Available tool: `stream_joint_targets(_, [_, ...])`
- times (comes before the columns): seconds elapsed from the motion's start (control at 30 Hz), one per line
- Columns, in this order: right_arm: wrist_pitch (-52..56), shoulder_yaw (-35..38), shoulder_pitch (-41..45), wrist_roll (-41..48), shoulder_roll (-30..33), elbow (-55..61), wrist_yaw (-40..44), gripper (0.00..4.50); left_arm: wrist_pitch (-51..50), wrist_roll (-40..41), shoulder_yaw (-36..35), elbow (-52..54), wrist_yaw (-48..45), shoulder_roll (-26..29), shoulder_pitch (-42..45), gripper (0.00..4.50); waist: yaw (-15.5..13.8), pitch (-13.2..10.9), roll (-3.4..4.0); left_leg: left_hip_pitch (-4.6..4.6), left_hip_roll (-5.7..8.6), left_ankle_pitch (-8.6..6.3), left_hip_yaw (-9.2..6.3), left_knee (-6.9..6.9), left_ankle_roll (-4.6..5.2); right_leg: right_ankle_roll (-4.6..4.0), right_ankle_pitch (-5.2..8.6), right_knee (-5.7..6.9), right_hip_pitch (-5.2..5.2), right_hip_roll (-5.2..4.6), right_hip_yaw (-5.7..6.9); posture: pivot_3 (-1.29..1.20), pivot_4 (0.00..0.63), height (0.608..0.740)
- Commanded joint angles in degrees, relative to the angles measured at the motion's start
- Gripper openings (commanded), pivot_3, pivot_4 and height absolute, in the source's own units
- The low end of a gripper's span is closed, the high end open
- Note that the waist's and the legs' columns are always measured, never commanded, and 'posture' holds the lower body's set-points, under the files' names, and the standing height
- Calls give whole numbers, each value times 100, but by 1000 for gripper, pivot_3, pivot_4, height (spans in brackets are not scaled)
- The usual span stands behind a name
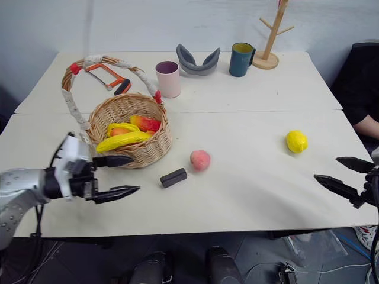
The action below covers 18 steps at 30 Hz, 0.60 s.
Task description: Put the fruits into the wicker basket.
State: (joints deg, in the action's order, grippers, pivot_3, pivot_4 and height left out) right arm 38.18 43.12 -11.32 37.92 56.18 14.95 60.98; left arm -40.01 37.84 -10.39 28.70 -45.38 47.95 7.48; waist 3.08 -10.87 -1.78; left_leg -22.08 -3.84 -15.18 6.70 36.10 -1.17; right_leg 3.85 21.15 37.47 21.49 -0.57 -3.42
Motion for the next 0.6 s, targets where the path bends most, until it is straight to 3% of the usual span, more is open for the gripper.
stream_joint_targets(0.03, [228, 15, -110, 492, -128, 857, 9, 4500, 152, -615, 606, -14, 505, -288, 123, 4472, -3, 0, 0, 0, 1, 1, -2, 0, 1, 1, -1, 1, 0, 2, 0, 0, 150, 740])
stream_joint_targets(0.23, [509, -356, -106, 1013, -226, 1948, -299, 4500, 454, -1436, 1600, -467, 363, -440, 476, 4472, -3, 0, -1, -1, 2, 9, -3, 4, -1, 4, -3, 7, 2, 3, -2, 0, 150, 740])
stream_joint_targets(0.33, [606, -690, 72, 1332, -232, 2533, -598, 4500, 655, -1918, 2203, -962, 392, -795, 870, 4472, -10, 0, -1, 0, 5, 11, -3, 5, 3, 7, -5, 10, 0, 1, -3, 0, 150, 740])
stream_joint_targets(0.53, [737, -799, 238, 1794, -148, 2921, -945, 4500, 857, -2360, 2544, -1440, 410, -1211, 1078, 4472, -30, 0, -4, -9, 5, 9, -6, 11, 7, 13, -8, 9, 3, 1, -4, 0, 150, 740])
stream_joint_targets(0.6, [734, -877, 319, 1870, -122, 2968, -1051, 4500, 903, -2450, 2538, -1635, 434, -1306, 1109, 4082, -34, 0, -3, -8, 4, 9, -6, 12, 7, 13, -8, 9, 2, 2, -3, 0, 150, 740])
